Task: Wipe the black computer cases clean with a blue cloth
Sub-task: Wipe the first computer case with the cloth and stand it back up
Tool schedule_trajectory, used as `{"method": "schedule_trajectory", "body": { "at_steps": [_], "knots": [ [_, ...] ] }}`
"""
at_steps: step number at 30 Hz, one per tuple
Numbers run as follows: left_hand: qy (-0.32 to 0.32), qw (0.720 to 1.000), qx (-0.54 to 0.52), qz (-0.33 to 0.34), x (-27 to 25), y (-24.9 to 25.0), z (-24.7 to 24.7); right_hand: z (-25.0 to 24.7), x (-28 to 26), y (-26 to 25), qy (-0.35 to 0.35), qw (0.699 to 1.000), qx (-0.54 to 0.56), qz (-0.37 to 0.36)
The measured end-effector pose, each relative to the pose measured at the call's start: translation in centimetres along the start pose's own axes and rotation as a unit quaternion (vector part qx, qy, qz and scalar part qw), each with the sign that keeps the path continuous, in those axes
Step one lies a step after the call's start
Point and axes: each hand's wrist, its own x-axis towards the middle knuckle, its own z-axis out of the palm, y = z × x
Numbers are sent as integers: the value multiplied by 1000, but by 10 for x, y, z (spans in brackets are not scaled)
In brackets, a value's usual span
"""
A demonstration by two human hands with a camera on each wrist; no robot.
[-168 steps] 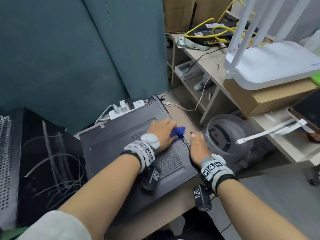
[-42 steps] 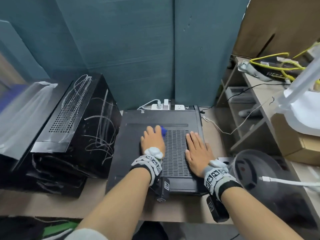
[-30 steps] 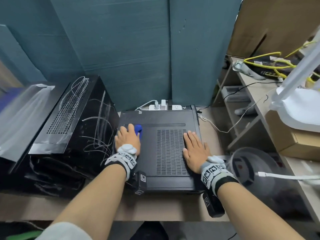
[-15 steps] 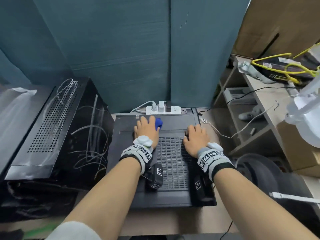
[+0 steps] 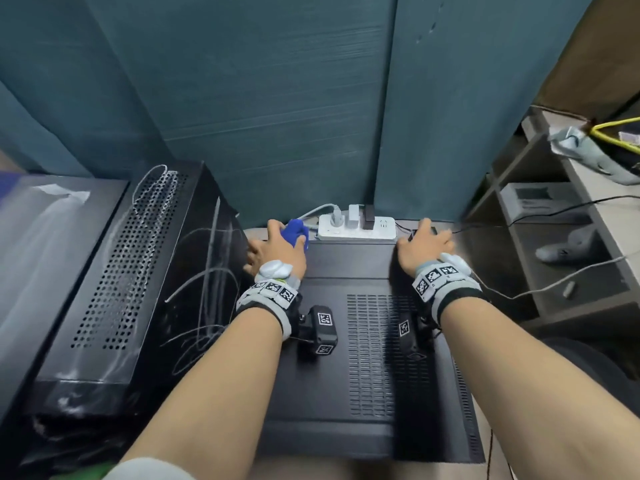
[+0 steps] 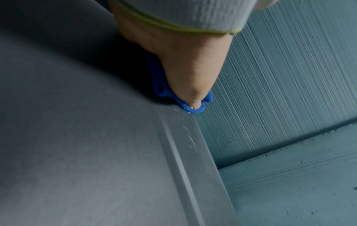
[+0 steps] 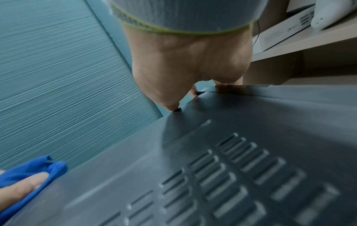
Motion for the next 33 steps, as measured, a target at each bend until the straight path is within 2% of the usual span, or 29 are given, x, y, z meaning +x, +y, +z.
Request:
{"method": "schedule_trajectory", "body": {
  "at_steps": [3,11,17,22,27,33],
  "knots": [
    [-9,999,-34,-14,-2,0,-4,2,14,-2,-47,999,2,11],
    [-41,996,-61,-54,-4,-1,-11,-12,27,-5,-92,995,9,36],
    [-101,992,-3,-81,-5,6,-23,-32,22,4,-94,994,37,51],
    [-134,986,25,-92,-14,6,-25,-44,11,27,-97,989,62,91],
    [-119,988,-11,-96,-27,11,-34,-55,2,39,-82,985,90,120],
    [-55,987,-122,-91,-47,16,-66,-93,-12,30,-48,981,162,99]
  ]
}}
